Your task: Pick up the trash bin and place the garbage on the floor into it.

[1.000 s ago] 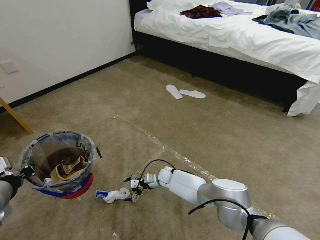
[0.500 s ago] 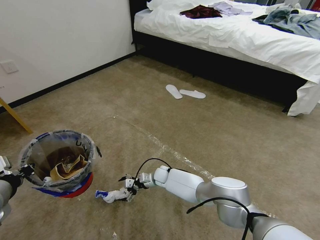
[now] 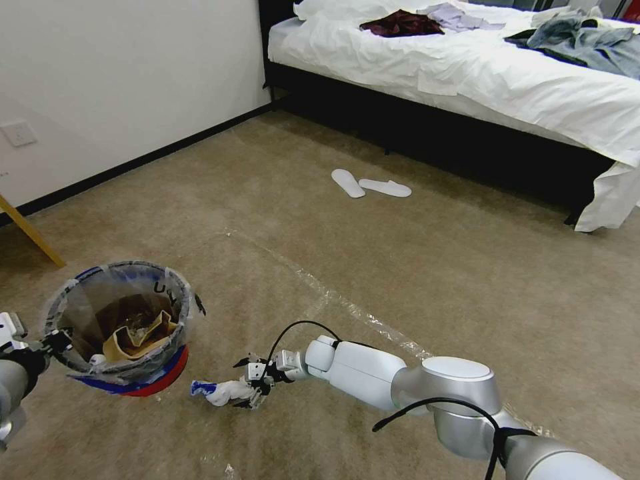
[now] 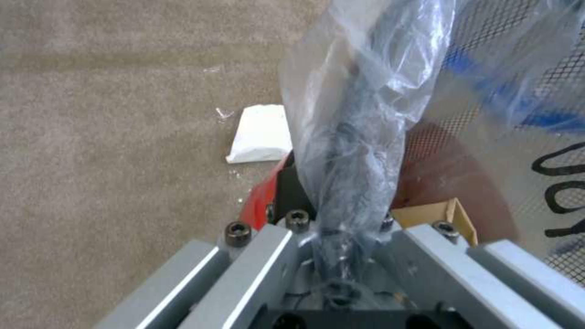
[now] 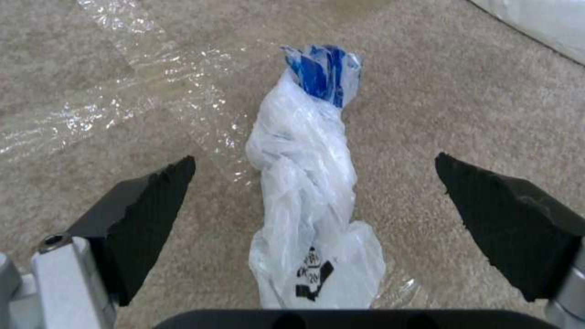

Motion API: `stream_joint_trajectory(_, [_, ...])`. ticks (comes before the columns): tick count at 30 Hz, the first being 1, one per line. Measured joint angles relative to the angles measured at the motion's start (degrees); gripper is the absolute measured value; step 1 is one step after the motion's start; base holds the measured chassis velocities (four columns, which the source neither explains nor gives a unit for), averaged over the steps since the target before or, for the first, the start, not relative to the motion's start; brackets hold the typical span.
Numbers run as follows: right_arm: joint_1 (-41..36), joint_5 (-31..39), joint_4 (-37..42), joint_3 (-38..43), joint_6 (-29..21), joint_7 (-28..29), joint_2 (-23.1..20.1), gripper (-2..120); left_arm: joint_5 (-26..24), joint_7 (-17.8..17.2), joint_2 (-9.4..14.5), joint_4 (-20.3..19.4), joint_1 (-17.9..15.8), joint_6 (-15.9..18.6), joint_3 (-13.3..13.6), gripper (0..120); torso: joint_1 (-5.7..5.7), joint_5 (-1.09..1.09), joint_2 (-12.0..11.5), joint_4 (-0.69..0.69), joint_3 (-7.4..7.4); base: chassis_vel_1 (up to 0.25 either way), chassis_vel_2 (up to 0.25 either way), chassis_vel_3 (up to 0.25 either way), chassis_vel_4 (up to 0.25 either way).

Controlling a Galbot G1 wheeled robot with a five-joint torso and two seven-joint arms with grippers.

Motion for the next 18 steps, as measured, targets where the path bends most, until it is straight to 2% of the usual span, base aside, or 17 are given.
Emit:
stream_joint_trajectory(5, [0.0, 0.9, 0.3, -0.2, -0.6, 0.8, 0.0, 100, 0.5, 0.0, -0.3, 0.1, -0.3, 0.0, 0.7, 0, 0.0, 0.0, 0.0, 0.0, 0.0, 0.0, 0.0, 0.0, 0.0])
stream_joint_trajectory(18, [-0.3, 1.8, 0.7, -0.7, -1.7, 2.2, 0.0, 98, 0.6, 0.1, -0.6, -0.2, -0.3, 0.0, 0.7, 0, 0.0, 0.0, 0.0, 0.0, 0.0, 0.0, 0.0, 0.0, 0.0])
